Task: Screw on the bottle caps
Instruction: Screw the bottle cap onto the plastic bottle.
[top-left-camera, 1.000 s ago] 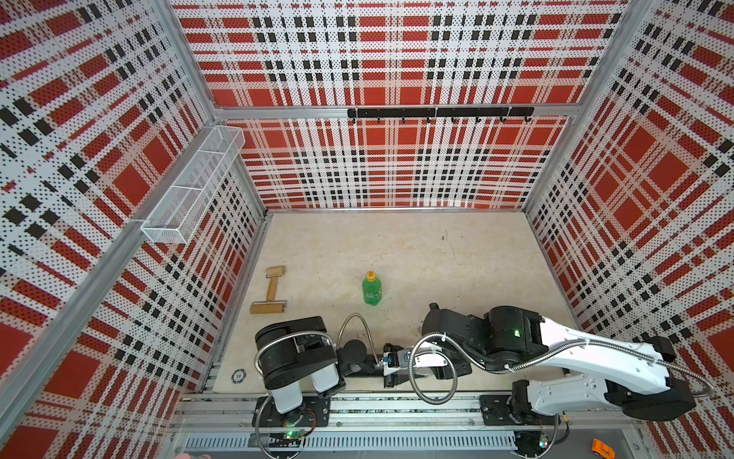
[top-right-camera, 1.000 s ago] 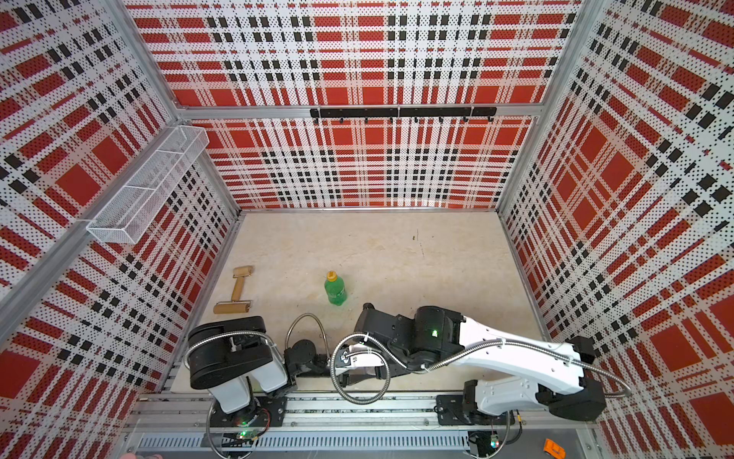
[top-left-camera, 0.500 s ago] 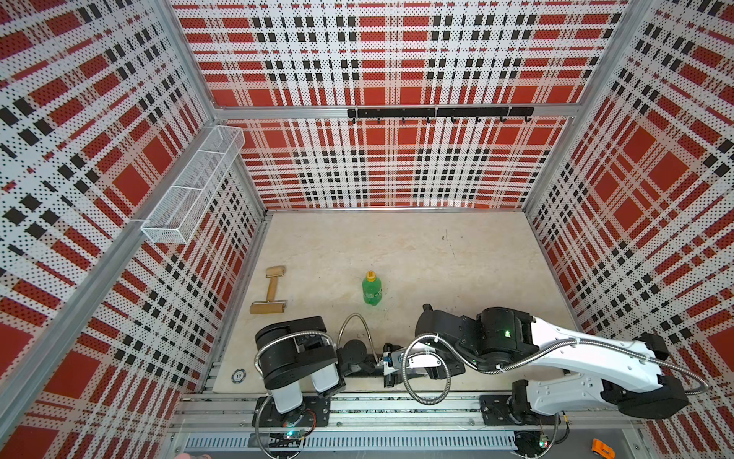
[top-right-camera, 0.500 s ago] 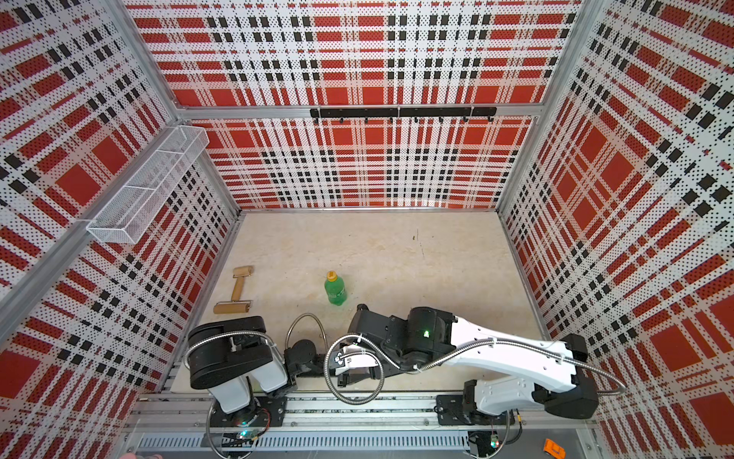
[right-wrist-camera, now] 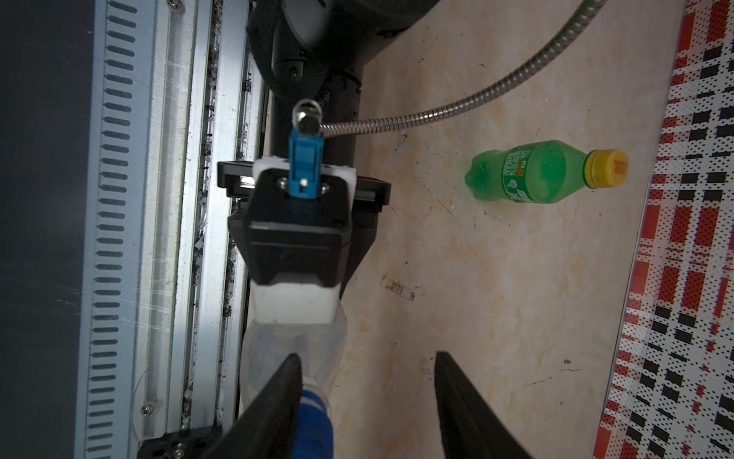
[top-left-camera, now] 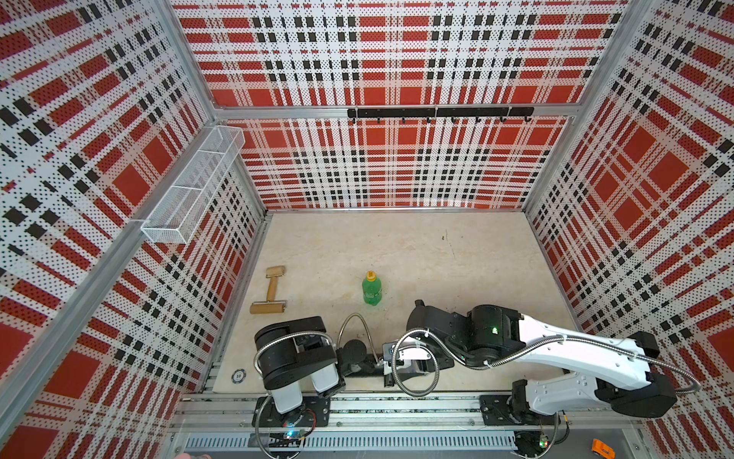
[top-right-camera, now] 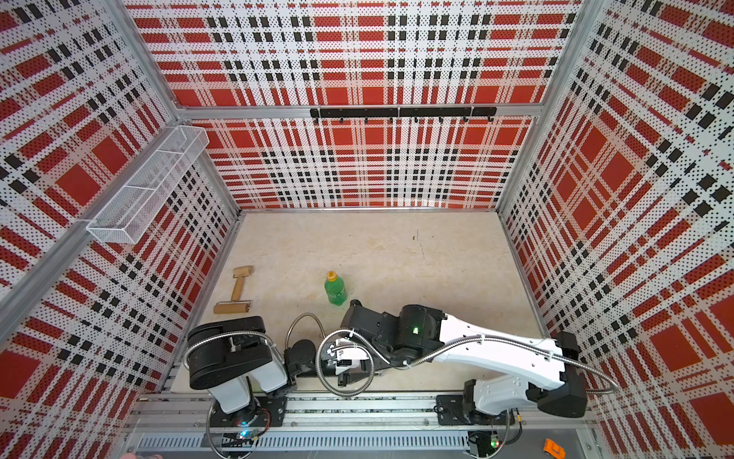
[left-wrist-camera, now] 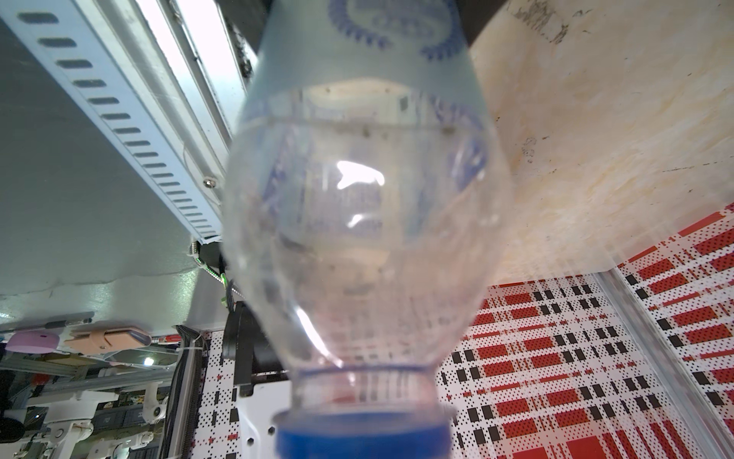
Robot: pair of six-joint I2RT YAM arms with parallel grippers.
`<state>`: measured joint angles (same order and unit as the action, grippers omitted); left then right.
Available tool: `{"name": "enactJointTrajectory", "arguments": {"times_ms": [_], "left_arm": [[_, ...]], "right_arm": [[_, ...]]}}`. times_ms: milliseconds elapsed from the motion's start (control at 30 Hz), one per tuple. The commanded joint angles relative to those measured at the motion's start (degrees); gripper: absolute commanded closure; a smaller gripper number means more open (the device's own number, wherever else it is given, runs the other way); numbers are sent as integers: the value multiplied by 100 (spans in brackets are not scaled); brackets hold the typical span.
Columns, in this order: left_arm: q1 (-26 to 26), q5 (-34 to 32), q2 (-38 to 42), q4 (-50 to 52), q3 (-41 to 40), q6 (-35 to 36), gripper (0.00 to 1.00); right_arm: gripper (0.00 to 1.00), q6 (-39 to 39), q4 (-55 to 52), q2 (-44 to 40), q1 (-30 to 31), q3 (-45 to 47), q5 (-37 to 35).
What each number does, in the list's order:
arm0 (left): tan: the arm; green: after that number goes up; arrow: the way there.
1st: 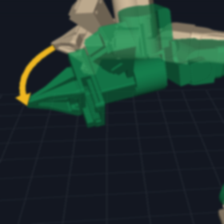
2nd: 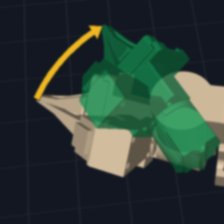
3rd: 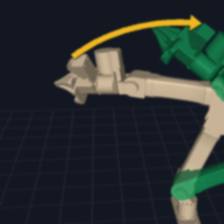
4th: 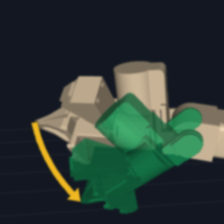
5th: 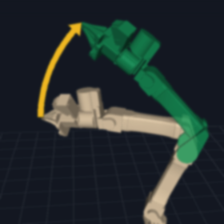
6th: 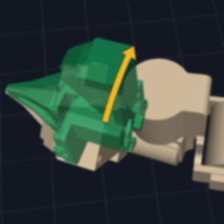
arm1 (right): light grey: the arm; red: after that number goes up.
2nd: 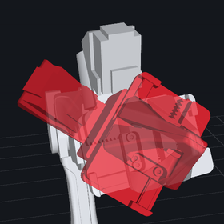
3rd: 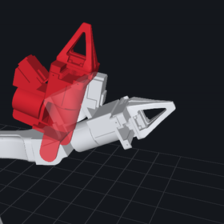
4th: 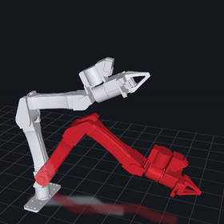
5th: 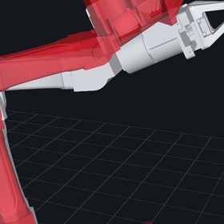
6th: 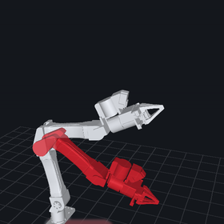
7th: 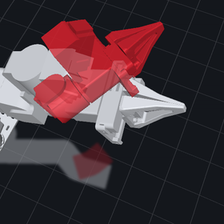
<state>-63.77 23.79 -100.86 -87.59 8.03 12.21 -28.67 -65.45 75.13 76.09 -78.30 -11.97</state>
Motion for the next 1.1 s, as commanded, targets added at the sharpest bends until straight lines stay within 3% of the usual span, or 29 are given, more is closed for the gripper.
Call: {"name": "enactJointTrajectory", "arguments": {"times_ms": [0, 233, 467, 1067], "left_arm": [[1, 91, 110, -214, -10, 63, 53], [-22, 152, 111, -205, -18, 98, 53], [-39, 222, 0, -206, 26, 133, 53], [-70, 214, -65, -197, 49, 191, 53]], "right_arm": [[43, 115, 230, -28, -28, -408, -65], [46, -569, -710, -708, -39, -396, 899], [47, -965, -1107, -697, -42, -281, 1151], [54, -1273, -1334, 1, 141, -289, 746]]}}
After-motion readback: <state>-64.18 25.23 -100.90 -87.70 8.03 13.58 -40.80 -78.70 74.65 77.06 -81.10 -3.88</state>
